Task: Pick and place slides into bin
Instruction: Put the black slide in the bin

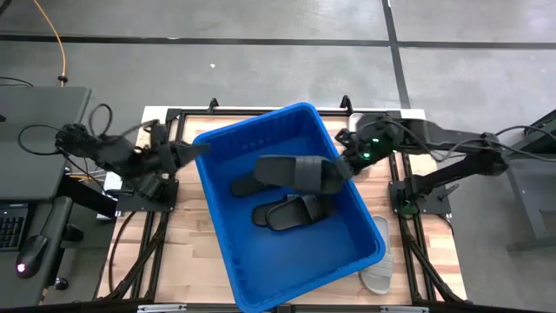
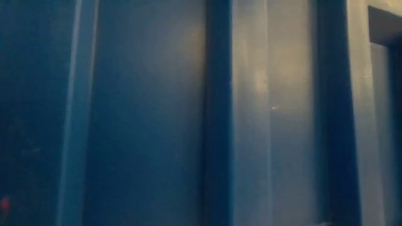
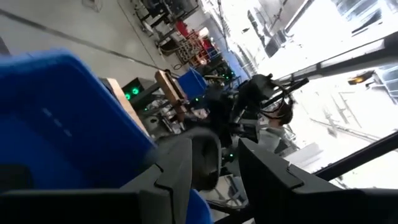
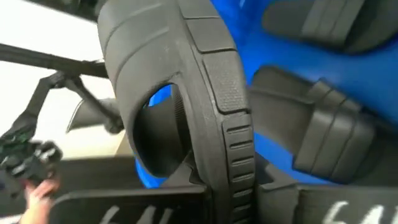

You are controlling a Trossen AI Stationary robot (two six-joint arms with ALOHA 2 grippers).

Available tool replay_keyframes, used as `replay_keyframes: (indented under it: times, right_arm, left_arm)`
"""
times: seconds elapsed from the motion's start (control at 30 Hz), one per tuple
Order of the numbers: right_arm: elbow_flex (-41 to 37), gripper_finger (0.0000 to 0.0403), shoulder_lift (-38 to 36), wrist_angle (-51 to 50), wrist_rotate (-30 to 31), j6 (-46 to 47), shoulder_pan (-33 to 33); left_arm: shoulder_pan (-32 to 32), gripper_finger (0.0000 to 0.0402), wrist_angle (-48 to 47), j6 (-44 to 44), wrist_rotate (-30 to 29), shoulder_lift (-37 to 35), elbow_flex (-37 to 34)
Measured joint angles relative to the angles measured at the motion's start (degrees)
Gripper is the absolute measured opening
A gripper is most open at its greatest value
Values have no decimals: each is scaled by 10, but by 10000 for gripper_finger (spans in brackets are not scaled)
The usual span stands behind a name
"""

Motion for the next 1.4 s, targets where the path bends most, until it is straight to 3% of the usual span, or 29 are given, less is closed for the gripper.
replay_keyframes:
  times: [0.2,0.37,0.5,0.77,0.93,1.07,1.4]
  right_arm:
    - [18,9,80,-11,-116,-4,-53]
    - [87,7,183,-22,-161,-11,-87]
    - [190,6,274,-56,-173,-46,-98]
    - [438,5,457,-296,-167,-152,-135]
    - [561,5,544,-389,-166,-185,-151]
    - [529,5,560,-366,-198,-166,-154]
    - [495,5,561,-345,-175,-140,-162]
  left_arm:
    - [0,122,-21,61,27,-78,0]
    - [0,122,-22,81,41,-108,0]
    - [0,122,-30,99,65,-115,0]
    - [0,122,-30,86,75,-114,0]
    - [0,122,-26,73,76,-114,0]
    - [0,122,-26,73,81,-114,0]
    - [0,122,-33,73,94,-114,0]
